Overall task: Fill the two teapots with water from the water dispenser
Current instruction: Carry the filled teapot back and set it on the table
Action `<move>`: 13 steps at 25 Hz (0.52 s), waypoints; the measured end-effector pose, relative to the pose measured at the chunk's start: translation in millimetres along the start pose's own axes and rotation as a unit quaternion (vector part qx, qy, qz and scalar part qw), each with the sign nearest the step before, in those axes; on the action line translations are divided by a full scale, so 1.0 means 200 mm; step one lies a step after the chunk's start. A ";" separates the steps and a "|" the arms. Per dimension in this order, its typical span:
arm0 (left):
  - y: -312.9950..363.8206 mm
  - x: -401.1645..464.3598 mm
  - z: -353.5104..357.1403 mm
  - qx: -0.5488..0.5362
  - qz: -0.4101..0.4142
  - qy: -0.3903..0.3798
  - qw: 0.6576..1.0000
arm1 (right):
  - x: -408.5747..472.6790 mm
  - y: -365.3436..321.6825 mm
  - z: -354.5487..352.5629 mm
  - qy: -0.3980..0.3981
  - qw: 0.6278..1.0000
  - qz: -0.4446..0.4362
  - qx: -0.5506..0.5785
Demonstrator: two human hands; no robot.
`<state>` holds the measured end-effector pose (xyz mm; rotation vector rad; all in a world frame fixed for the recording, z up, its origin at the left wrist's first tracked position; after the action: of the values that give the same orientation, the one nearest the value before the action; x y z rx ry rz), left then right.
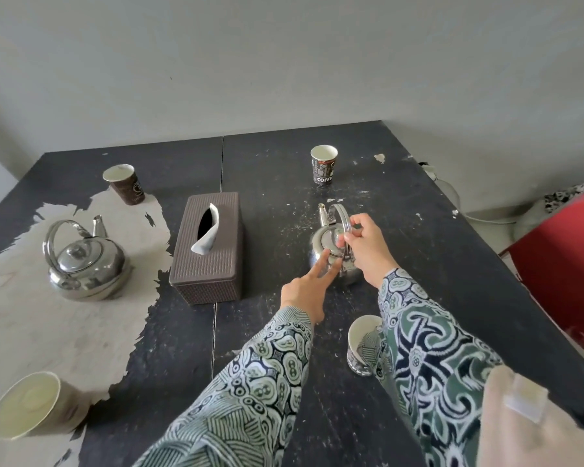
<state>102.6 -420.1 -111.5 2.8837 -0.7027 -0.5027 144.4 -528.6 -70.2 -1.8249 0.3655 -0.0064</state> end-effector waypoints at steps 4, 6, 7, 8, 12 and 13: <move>-0.02 0.02 -0.01 0.029 -0.017 -0.028 0.999 | 0.02 0.01 0.00 0.026 1.000 0.002 0.013; -0.02 0.04 -0.01 0.056 -0.020 -0.038 0.997 | 0.03 0.03 0.00 0.035 0.999 0.007 0.019; -0.01 0.05 -0.02 0.068 -0.021 -0.041 0.997 | 0.04 0.03 -0.01 0.039 0.999 0.008 0.014; -0.01 0.06 -0.04 0.080 -0.019 -0.041 0.996 | 0.06 0.03 -0.02 0.047 0.999 0.008 0.006; -0.02 0.11 -0.08 0.117 -0.039 -0.055 0.991 | 0.11 -0.01 0.00 0.052 0.999 -0.004 0.011; -0.01 0.12 -0.09 0.120 -0.043 -0.055 0.990 | 0.13 -0.02 -0.01 0.050 0.999 -0.007 0.015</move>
<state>131.0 -428.2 -102.4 3.1412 -0.7019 -0.6320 169.8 -535.4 -71.9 -1.8016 0.4216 -0.1117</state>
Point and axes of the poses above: each hand's wrist, its own x-axis towards the middle knuckle, its own z-axis out of the palm, y = z × x, the point moved 9 cm from there along x, towards the middle knuckle, and after that the axes turned 3 degrees about z, right-handed, at the moved point
